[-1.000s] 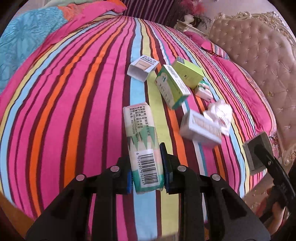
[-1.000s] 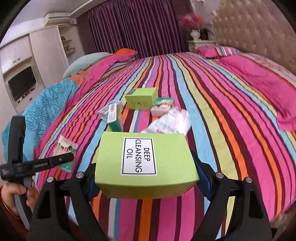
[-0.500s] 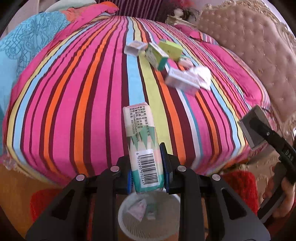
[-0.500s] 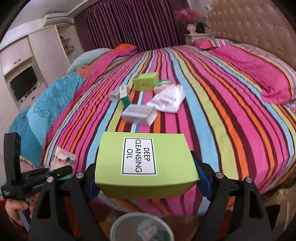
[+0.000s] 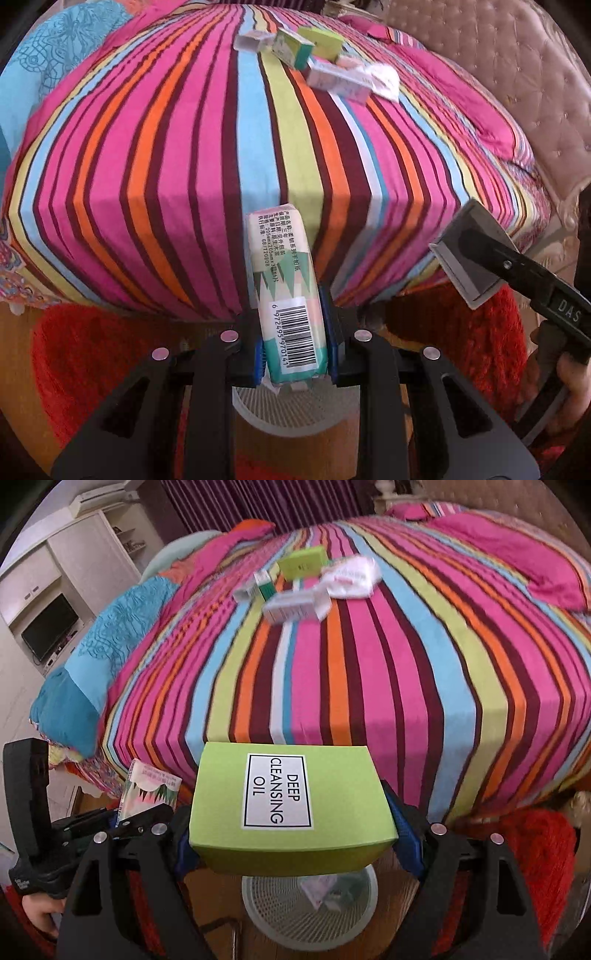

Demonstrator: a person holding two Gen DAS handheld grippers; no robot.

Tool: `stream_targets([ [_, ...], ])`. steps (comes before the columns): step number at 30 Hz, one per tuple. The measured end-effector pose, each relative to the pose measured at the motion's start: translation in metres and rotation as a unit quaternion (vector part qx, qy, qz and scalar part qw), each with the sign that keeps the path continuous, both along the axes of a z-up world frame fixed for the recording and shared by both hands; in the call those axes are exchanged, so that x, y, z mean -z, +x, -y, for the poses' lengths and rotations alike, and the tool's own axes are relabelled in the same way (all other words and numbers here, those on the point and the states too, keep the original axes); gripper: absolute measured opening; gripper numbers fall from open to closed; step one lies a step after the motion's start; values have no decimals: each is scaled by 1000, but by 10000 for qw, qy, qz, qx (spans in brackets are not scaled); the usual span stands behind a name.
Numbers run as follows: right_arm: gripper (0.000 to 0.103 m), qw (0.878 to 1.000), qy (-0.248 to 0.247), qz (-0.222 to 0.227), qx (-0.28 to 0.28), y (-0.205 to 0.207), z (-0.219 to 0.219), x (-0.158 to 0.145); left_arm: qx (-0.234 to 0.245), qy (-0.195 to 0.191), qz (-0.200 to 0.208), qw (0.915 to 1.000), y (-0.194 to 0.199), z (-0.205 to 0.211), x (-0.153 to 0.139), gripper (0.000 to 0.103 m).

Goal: Collect trash
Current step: 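Carry both boxes over the wastebasket and open both grippers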

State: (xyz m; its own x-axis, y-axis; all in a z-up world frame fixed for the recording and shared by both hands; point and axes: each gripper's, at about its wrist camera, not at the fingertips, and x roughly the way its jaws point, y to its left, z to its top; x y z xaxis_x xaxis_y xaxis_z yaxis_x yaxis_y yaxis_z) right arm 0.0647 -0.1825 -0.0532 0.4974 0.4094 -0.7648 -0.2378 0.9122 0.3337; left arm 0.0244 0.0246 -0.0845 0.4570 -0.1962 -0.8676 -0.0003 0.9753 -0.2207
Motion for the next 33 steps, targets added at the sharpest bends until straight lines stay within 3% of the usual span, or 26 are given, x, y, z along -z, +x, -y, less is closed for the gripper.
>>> stream_targets([
  [8, 79, 9964, 210, -817, -39, -5, 2, 36, 311, 24, -503, 9982, -4, 21, 34, 25],
  [14, 79, 9892, 293, -1433, -132, -5, -3, 64, 254, -70, -924, 9954, -1, 20, 59, 25],
  [27, 79, 9611, 270, -2749, -87, 5, -11, 124, 107, -374, -2045, 9781, 9, 16, 121, 25],
  [33, 79, 9440, 380, -3276, 103, 8, -9, 148, 155, -373, -2375, 9706, 14, 25, 139, 25],
])
